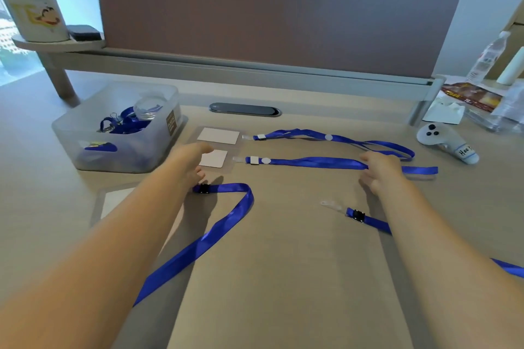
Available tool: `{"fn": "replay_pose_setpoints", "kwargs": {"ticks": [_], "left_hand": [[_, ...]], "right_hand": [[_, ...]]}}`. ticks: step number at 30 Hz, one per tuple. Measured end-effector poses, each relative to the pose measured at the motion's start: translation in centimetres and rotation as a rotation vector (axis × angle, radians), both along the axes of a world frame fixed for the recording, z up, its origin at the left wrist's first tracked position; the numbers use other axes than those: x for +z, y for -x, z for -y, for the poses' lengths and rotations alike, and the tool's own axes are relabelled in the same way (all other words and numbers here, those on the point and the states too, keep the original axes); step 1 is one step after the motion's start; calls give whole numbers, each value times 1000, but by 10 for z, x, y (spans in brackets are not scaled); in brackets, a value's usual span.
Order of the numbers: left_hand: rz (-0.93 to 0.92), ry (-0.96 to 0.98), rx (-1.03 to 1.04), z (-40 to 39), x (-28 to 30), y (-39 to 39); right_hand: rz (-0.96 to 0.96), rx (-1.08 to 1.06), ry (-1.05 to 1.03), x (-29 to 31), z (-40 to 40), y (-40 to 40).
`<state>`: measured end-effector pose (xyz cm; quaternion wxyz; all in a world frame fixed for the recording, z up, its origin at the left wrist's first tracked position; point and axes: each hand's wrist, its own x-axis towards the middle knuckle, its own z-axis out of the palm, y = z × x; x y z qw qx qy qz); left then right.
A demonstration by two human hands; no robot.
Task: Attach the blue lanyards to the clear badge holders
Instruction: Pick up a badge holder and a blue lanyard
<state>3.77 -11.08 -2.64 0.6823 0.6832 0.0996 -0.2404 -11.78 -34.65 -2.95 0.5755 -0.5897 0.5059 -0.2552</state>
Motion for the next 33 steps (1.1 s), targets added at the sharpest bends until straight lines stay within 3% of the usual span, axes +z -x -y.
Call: {"fn": "replay_pose_setpoints", "kwargs": {"ticks": [3,6,11,15,20,22,28,33], "left_hand": [[269,-274,-162,-23,6,13],[588,-676,-398,-52,-1,20],[832,-1096,-633,-95,-28,16],[892,-1200,-734,-96,-35,13],[1162,-1423,-908,-86,-22,21],[1262,-1528,-915,-142,-21,9],[1340,-1439,-865,-135,-7,16],[1410,-1189,-736,-132,7,29]], "right_hand": [[-96,99,179,6,-30,3],[-196,328,411,7,-69,3],[-378,554,584,-8,-117,-1],[-460,608,650,-22,-134,-4],[-459,647,758,-20,-150,-17],[-451,714,849,-11,-206,-45],[-411,857,850,-5,-219,-53],[-182,950,475,-4,-224,-49]]}}
